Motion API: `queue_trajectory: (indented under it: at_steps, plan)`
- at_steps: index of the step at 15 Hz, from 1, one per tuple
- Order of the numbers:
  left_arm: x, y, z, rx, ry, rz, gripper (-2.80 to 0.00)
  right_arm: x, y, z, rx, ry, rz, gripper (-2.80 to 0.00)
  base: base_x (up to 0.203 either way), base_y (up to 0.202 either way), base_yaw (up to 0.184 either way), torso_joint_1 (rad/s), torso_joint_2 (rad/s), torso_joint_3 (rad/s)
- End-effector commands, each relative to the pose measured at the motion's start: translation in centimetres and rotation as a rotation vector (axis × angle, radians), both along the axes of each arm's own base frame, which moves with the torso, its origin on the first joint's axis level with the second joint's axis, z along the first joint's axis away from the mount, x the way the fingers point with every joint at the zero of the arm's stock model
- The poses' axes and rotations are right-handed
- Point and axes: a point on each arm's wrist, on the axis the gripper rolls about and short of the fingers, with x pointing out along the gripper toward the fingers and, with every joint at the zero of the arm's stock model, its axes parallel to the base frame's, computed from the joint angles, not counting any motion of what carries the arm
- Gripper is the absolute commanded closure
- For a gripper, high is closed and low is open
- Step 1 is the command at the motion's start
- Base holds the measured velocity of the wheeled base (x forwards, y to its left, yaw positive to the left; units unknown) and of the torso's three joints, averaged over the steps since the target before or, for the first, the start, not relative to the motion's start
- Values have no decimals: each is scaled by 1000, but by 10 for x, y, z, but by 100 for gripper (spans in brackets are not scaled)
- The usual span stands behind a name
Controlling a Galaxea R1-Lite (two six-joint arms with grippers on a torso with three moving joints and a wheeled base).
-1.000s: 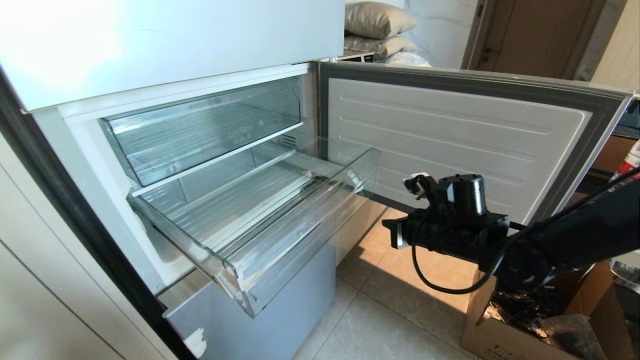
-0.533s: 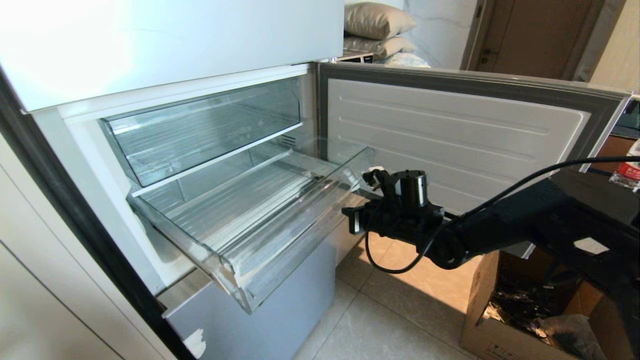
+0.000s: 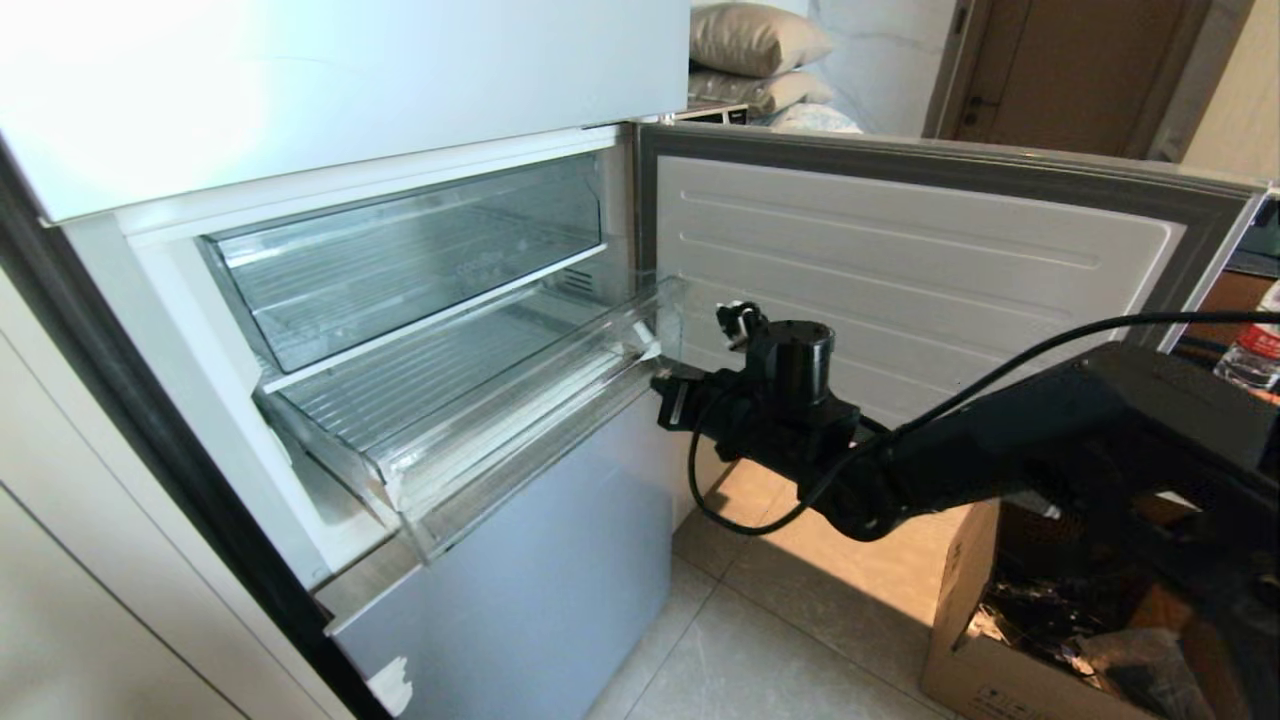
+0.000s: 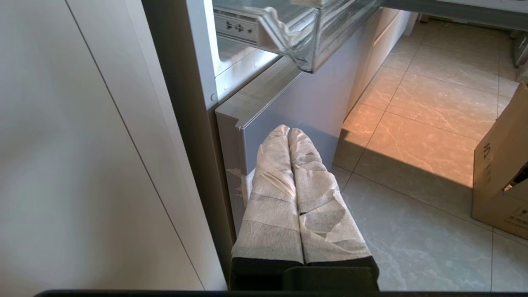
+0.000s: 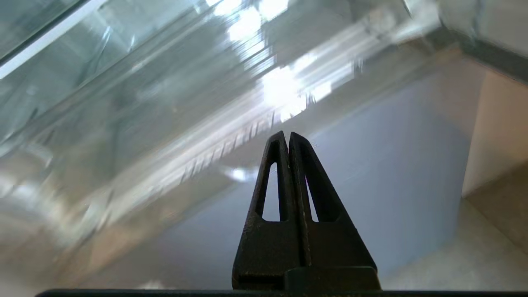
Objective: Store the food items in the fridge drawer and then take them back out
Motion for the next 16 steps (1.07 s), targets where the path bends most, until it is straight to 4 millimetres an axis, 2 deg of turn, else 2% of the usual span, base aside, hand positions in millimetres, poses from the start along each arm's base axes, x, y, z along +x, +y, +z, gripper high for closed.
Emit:
queue_trajectory:
  at_steps: [1,3,5,8,10,11,13,15,16]
  plan:
    - [0,0,0,0,1,1,0,-49,-29,52,32,-41,18,0,0,0,0,0,0,0]
    - [0,0,0,0,1,-1,0,-108,-68,80,19,-66,46,0,0,0,0,0,0,0]
    - [0,0,0,0,0,1,0,-174,-115,97,-28,-120,47,0,0,0,0,0,0,0]
    - [0,0,0,0,0,0,0,-261,-188,93,-139,-174,-52,0,0,0,0,0,0,0]
    - [0,0,0,0,1,1,0,-310,-229,70,-221,-178,-163,0,0,0,0,0,0,0]
    - [0,0,0,0,1,0,0,-331,-243,51,-263,-174,-226,0,0,0,0,0,0,0]
    - [0,0,0,0,0,0,0,-363,-258,5,-340,-156,-333,0,0,0,0,0,0,0]
    - [0,0,0,0,0,-1,0,-377,-262,-44,-407,-90,-384,0,0,0,0,0,0,0]
    - [0,0,0,0,0,1,0,-379,-262,-56,-430,-53,-408,0,0,0,0,0,0,0]
